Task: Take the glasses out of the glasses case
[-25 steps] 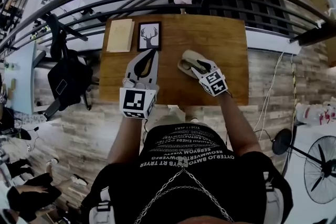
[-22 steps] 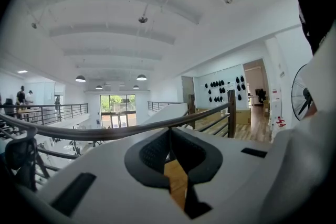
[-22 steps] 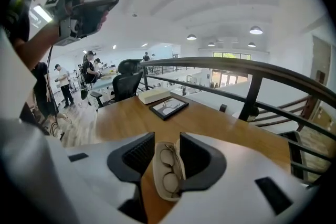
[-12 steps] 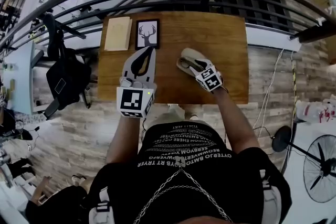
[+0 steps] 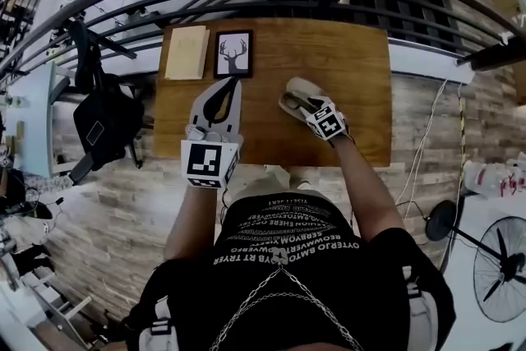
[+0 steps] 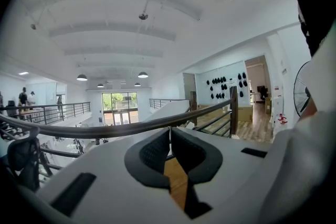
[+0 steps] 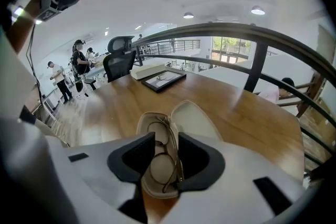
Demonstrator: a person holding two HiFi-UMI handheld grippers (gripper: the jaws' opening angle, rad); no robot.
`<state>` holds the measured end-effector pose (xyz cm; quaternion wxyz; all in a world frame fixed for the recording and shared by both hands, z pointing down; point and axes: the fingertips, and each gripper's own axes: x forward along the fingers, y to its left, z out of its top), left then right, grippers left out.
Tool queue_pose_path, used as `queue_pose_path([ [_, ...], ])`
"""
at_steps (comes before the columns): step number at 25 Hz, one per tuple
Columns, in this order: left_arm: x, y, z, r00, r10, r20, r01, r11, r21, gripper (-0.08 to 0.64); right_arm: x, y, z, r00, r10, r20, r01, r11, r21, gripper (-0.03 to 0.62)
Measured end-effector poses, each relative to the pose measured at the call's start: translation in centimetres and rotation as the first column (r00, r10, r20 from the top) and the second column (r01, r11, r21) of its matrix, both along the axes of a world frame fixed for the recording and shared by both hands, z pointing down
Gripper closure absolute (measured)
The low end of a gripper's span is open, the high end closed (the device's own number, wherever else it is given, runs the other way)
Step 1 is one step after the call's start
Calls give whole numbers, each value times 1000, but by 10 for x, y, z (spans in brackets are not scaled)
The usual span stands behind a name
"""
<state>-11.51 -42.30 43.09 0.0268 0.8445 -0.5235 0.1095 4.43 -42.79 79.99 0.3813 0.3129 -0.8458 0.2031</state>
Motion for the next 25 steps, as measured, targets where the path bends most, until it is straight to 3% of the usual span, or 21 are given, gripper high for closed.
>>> queue_pose_path([
  [16,-4,-4,13,1000,10,16,-9,999,-32,526,-5,-10,38,999,30,-22,-32,997,-73,462],
  [22,-6,-3,15,1000,6,21,-5,999,-37,526,-2,-9,45,998,48,-39,-51,995,-88,494],
  [25,-5,-2,13,1000,8,21,-8,1000,-29,527,2,-11,45,997,52,-60,-57,995,-83,540],
])
